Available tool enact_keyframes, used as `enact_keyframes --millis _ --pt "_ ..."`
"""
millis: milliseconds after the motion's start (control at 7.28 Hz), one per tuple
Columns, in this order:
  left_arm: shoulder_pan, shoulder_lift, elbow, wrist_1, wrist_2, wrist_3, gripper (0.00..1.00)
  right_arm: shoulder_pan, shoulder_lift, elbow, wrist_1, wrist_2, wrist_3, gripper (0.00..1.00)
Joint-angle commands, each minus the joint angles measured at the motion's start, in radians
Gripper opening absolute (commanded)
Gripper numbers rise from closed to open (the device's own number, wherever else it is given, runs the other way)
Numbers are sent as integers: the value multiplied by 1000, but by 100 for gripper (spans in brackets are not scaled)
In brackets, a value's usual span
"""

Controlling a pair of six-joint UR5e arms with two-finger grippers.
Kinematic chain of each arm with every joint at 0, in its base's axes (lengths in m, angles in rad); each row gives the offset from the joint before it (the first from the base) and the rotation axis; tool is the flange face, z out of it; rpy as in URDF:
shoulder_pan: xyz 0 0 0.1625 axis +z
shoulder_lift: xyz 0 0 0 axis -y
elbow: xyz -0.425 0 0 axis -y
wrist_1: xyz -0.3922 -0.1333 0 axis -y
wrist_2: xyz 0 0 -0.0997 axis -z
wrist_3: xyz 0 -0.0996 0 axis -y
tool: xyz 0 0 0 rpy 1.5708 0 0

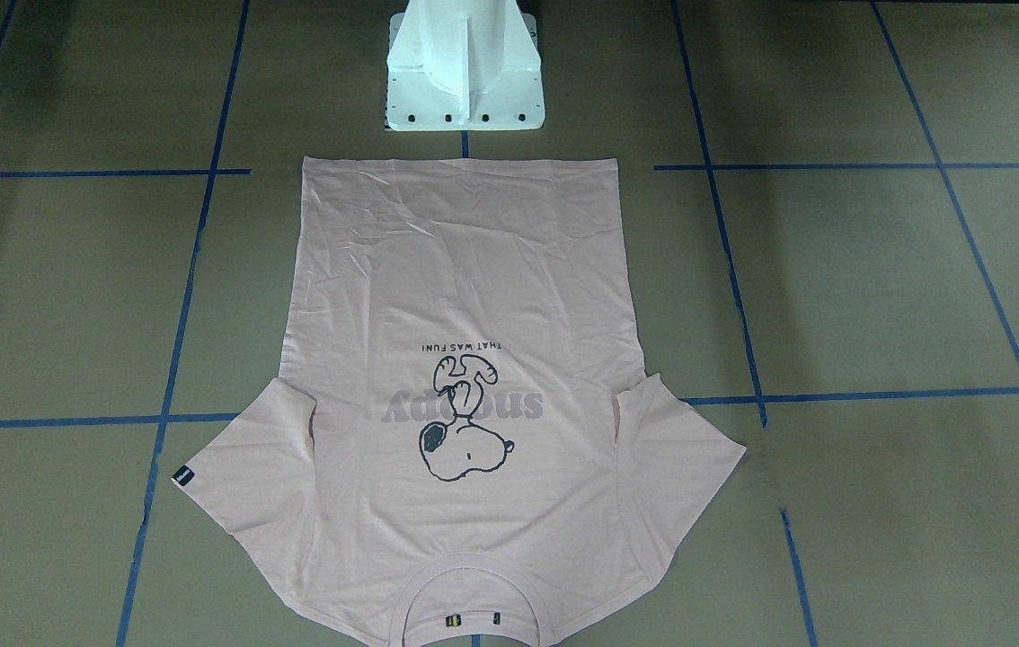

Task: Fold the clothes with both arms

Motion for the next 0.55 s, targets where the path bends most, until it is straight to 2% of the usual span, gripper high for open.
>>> enact_keyframes --millis 0,137,275,412 --pt "5 2 4 -76 9 0 100 0 6 15 95 4 10 100" --pt "8 1 -2 -94 8 -3 100 -2 18 10 212 0 16 100" --pt "8 -10 -3 -167 -3 -9 100 -2 46 3 297 -9 13 100" --pt "9 -13 -2 -277 6 -7 100 -2 96 -15 312 -9 16 100"
